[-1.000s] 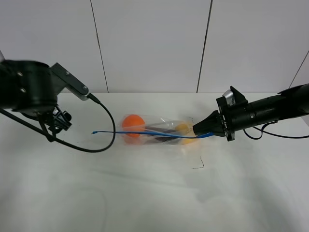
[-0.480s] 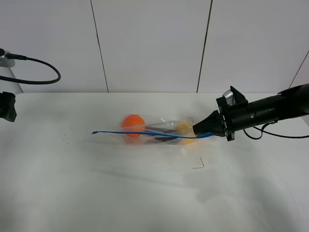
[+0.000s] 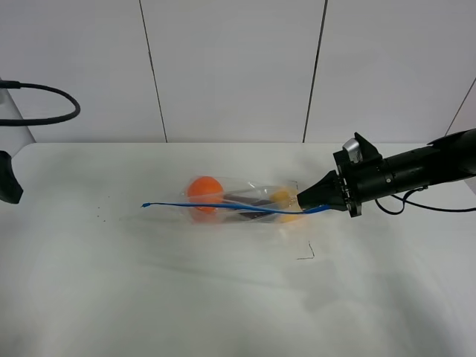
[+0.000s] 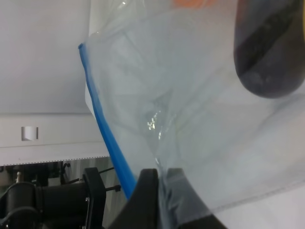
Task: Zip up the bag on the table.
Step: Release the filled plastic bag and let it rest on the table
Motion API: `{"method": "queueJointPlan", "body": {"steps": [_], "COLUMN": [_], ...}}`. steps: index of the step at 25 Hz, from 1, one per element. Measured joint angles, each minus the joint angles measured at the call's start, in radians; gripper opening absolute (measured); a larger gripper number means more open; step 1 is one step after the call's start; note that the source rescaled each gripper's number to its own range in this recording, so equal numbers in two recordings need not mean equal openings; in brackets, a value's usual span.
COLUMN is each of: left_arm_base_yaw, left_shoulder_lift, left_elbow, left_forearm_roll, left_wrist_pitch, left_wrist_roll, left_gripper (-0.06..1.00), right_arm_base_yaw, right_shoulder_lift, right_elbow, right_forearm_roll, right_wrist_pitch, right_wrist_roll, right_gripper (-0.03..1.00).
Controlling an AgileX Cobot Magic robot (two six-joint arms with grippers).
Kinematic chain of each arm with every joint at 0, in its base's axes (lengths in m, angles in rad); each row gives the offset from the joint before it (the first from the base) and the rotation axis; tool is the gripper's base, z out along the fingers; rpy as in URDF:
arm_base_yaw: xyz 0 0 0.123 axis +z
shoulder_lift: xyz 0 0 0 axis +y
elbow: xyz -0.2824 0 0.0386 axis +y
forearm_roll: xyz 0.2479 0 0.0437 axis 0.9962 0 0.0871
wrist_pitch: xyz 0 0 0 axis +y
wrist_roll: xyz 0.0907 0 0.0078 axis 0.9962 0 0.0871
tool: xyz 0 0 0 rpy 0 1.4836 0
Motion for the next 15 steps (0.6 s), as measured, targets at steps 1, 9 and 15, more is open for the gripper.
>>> {"method": "queueJointPlan", "body": {"steps": [1,9,15], "left_arm_base_yaw": [0.000,0.000,0.000], "left_shoulder_lift": [-0.034,-0.447,-0.754], "left_elbow": [0.020,0.186,0.302], "left_forearm_roll": [-0.002,-0.008,-0.009], "left_wrist_pitch": [-0.004,-0.040,-0.083], "left_wrist_roll": [0.000,0.004,0.004], "left_gripper": [1.00,1.00,1.00], "right_arm_base_yaw": [0.000,0.000,0.000], "right_shoulder_lift": [0.000,0.000,0.000], "right_elbow": [0.000,0.000,0.000], "right_forearm_roll": [-0.001,-0.001,-0.001], "right_wrist_pitch": [0.000,0.000,0.000], "right_wrist_roll": [-0.002,-0.009,-0.012], "right_gripper": [0.00,0.00,0.00]}}
